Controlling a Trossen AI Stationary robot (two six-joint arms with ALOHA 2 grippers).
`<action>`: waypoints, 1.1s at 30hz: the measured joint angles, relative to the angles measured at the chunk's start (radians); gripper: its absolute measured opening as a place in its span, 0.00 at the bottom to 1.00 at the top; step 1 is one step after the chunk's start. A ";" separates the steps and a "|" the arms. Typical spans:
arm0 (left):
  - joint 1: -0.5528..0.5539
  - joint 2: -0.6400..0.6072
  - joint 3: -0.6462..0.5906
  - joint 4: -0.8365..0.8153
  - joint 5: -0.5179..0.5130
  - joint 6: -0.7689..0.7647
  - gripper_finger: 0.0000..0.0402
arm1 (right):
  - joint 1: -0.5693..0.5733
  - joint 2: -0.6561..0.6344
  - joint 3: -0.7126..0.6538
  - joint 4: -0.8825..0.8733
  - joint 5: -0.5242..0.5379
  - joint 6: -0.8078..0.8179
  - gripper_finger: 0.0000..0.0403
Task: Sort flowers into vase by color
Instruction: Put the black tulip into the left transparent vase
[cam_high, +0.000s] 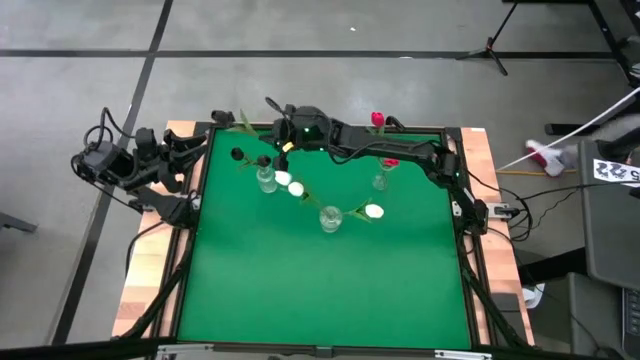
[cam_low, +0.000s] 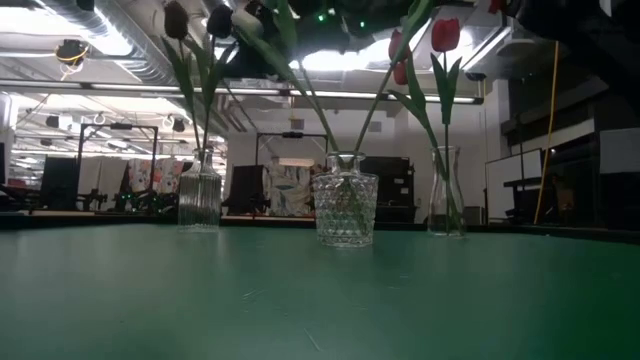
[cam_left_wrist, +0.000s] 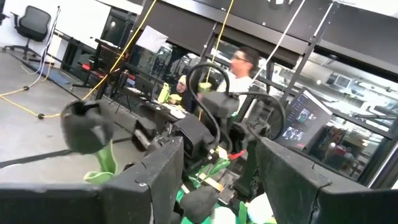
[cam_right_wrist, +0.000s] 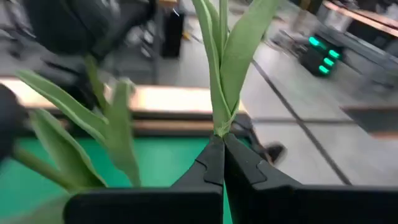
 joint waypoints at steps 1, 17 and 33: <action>0.000 0.000 0.000 0.000 0.000 0.000 0.50 | -0.005 0.000 -0.011 0.041 -0.042 0.012 0.00; 0.000 0.000 0.000 0.000 0.000 -0.001 0.50 | -0.009 0.002 -0.193 0.634 -0.213 0.232 0.00; 0.000 0.000 0.000 0.000 0.000 0.005 0.50 | 0.004 0.011 -0.192 0.778 -0.245 0.243 0.00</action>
